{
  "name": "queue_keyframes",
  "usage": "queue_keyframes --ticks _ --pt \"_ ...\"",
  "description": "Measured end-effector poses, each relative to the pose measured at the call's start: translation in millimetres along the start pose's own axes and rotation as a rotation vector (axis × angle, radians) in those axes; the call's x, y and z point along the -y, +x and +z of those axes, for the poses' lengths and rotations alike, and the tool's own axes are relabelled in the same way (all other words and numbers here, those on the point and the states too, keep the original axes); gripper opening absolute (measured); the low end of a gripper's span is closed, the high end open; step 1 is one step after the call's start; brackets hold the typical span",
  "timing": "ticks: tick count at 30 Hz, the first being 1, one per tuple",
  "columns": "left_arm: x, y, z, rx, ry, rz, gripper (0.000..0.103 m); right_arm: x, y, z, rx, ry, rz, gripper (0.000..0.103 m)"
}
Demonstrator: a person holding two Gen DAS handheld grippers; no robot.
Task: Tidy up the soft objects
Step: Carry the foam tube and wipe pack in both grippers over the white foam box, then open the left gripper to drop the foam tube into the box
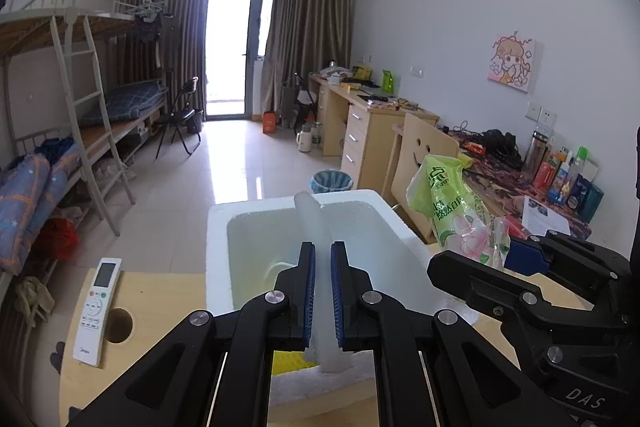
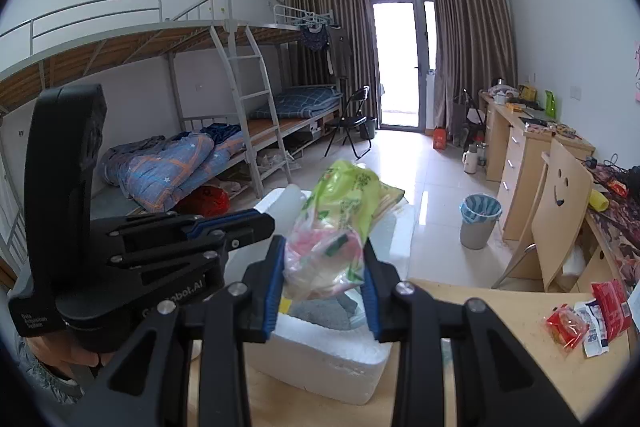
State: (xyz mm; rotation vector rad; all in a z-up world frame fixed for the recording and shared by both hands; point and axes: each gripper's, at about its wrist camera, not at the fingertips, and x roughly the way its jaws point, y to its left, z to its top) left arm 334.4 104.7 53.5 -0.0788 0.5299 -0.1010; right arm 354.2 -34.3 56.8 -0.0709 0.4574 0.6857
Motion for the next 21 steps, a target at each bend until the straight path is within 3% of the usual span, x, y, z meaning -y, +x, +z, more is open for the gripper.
queue_keyframes --ticks 19,21 --pt "0 11 1 0.013 0.043 0.049 0.009 -1 -1 2 0.003 -0.008 0.002 0.039" --pt "-1 11 0 0.017 0.046 0.055 0.013 0 0 2 0.005 -0.006 0.001 0.039"
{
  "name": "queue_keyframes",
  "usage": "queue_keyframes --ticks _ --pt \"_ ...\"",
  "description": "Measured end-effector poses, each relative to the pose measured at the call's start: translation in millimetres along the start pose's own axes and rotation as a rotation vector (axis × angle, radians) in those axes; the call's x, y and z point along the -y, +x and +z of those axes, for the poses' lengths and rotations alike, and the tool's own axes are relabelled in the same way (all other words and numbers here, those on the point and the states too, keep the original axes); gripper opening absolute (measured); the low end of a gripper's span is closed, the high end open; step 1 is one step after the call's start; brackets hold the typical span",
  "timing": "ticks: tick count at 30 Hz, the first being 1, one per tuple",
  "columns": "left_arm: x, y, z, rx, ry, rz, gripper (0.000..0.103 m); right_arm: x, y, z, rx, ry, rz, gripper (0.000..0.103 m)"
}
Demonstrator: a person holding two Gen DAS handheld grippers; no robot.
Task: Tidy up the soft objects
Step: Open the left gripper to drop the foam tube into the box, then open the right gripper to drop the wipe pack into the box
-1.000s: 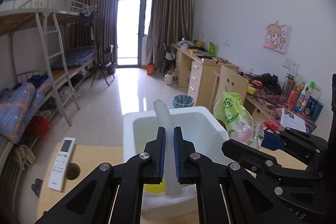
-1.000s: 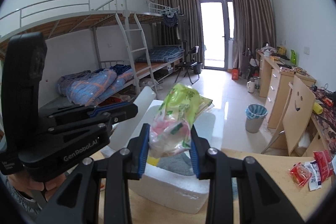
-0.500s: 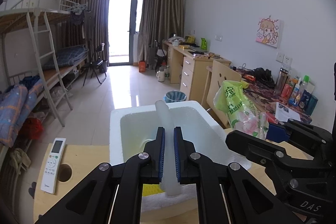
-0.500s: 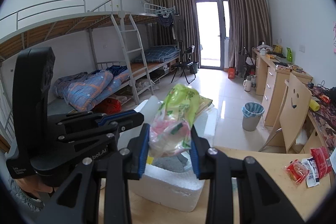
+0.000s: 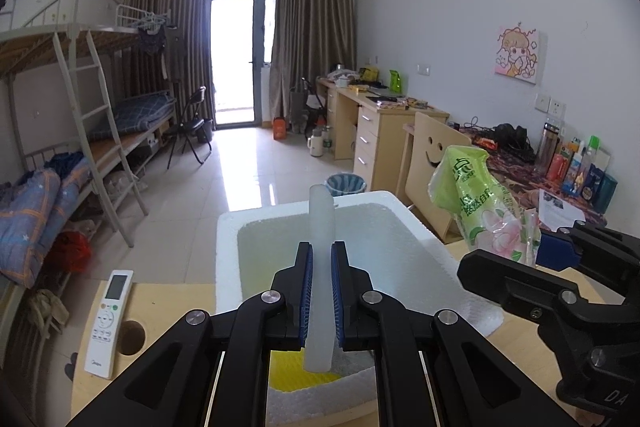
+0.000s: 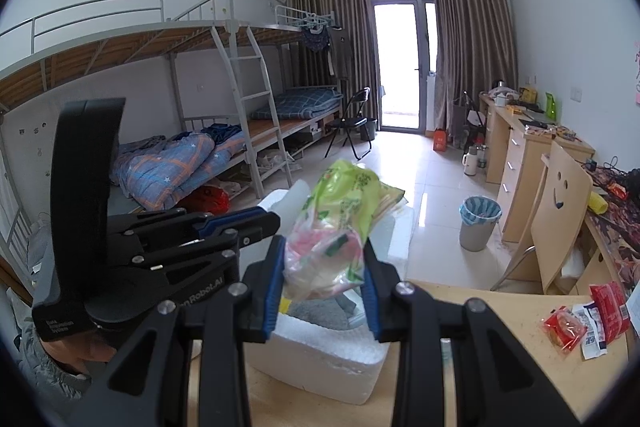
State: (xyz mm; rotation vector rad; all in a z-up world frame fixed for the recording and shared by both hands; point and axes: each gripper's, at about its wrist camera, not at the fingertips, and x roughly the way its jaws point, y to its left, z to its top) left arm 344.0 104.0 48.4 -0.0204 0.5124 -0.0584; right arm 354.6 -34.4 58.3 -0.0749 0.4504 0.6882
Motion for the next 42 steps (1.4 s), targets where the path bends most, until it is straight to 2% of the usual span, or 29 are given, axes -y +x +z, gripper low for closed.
queue_keyframes --ticks 1,2,3,4,5,6,8,10,19,22,30,42 --pt "1 -1 0 0.003 0.004 0.003 0.019 1 0 0 0.001 0.002 0.0 0.039" --pt "2 -2 0 0.009 0.014 0.002 0.034 2 0 1 0.002 0.003 -0.001 0.039" --pt "3 -3 0 0.01 0.02 0.005 0.042 4 0 1 0.004 0.005 -0.004 0.039" --pt "2 -4 0 0.016 0.023 0.012 0.058 5 -1 0 0.007 0.007 -0.006 0.039" --pt "2 -6 0 0.026 0.018 0.021 0.065 5 -3 1 0.011 0.01 -0.008 0.039" --pt "1 -7 1 0.034 0.015 0.025 0.067 7 -4 1 0.015 0.013 -0.009 0.039" --pt "0 -10 1 0.05 0.01 0.026 0.084 9 -6 2 0.025 0.018 -0.012 0.039" --pt "-1 -9 0 0.047 0.006 0.032 0.089 10 -8 3 0.031 0.023 -0.015 0.039" --pt "-1 -16 1 0.071 0.01 0.07 0.092 12 -5 4 0.024 0.027 -0.018 0.039" --pt "-3 -23 3 0.09 0.004 0.107 0.097 10 -3 5 0.019 0.026 -0.015 0.039" --pt "-11 -37 2 0.109 -0.034 0.258 0.098 4 12 4 -0.018 0.005 0.004 0.039" --pt "-36 -64 -1 0.13 -0.094 0.337 0.098 -12 33 6 -0.063 -0.023 0.053 0.039"
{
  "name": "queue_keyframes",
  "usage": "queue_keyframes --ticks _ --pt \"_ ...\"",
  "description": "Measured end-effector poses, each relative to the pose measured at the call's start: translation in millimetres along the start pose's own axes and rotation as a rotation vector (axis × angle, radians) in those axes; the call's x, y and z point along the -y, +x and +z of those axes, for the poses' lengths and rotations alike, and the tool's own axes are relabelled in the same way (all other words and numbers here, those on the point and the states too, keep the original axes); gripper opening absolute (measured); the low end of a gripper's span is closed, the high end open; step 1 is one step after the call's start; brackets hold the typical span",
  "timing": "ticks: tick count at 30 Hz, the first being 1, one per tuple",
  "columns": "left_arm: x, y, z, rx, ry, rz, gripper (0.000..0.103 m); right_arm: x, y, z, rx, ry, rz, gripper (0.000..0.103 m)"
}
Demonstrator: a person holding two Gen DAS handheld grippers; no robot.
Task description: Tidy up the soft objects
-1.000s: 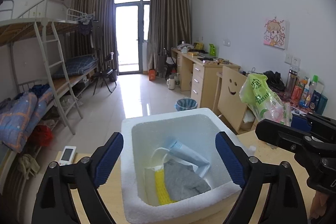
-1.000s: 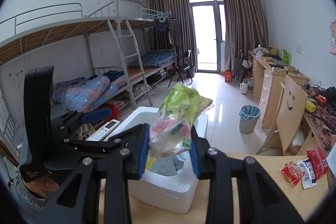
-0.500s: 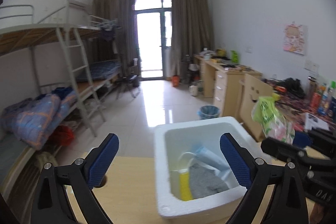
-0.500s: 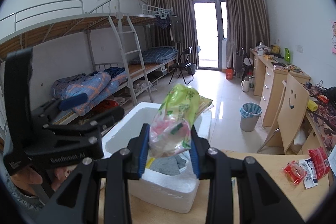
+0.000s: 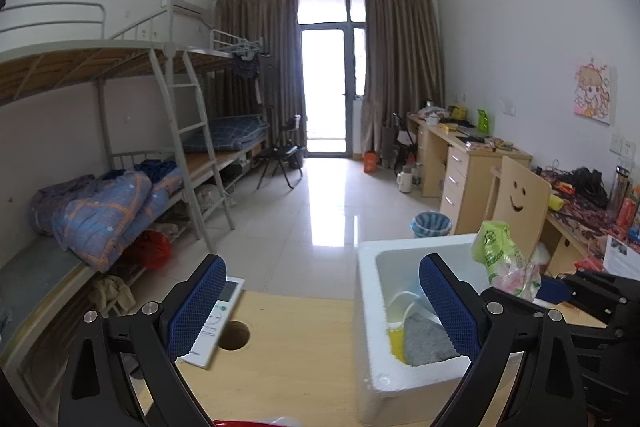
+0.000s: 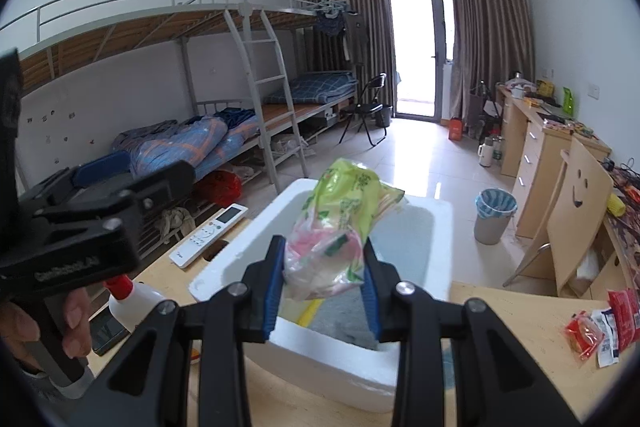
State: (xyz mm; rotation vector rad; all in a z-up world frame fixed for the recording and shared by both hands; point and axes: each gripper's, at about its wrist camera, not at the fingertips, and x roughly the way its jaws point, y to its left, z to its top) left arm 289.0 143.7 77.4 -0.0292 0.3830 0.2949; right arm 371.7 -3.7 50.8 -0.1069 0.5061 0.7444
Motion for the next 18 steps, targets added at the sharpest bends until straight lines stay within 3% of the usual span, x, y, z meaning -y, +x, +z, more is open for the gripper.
queue_keyframes --ticks 10,18 --pt "-15 -9 1 0.015 -0.017 0.026 0.101 -2 14 0 -0.033 -0.003 0.002 0.04" --pt "-23 -7 2 0.015 -0.032 0.032 0.101 -2 23 2 -0.052 0.001 -0.028 0.067"
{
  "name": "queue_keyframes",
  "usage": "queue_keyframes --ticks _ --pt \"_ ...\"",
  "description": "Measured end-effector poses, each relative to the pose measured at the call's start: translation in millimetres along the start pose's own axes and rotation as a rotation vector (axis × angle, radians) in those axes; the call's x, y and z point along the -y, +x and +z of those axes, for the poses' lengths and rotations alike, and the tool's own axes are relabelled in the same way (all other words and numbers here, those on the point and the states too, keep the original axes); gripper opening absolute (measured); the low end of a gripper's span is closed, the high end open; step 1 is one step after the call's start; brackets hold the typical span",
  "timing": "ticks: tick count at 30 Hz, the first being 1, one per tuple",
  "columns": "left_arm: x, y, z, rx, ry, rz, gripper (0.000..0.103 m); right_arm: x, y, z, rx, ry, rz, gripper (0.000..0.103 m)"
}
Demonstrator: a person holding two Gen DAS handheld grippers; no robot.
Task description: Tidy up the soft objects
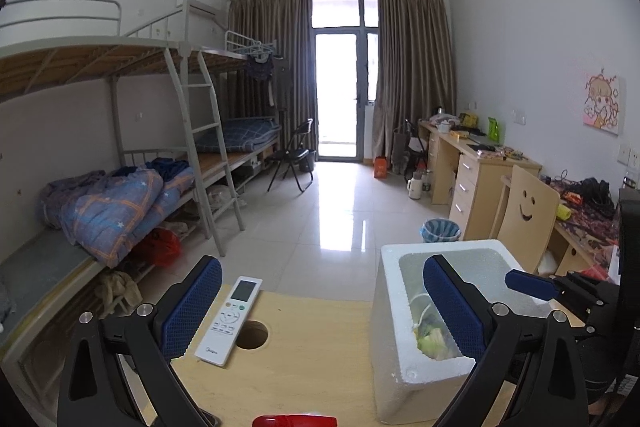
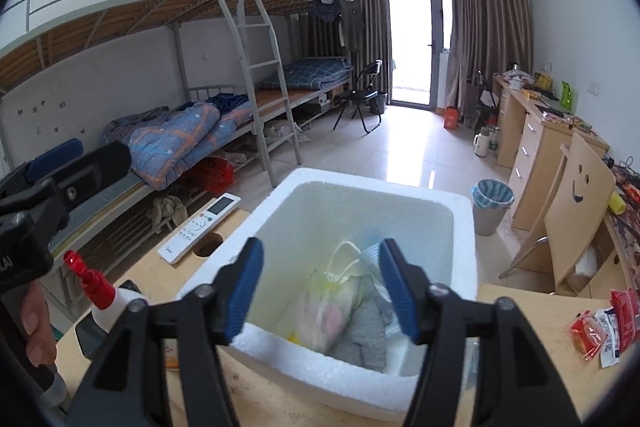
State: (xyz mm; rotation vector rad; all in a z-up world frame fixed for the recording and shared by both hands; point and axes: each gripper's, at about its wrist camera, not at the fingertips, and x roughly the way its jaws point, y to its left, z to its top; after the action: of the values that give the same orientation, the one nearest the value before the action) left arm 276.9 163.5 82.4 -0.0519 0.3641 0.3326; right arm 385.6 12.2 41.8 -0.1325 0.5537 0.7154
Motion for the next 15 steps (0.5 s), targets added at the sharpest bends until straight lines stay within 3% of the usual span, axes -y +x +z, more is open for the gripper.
queue_keyframes --ticks 15 --pt "10 -17 0 -0.005 0.029 -0.041 0.101 -3 -31 -3 0.023 -0.004 -0.036 0.076"
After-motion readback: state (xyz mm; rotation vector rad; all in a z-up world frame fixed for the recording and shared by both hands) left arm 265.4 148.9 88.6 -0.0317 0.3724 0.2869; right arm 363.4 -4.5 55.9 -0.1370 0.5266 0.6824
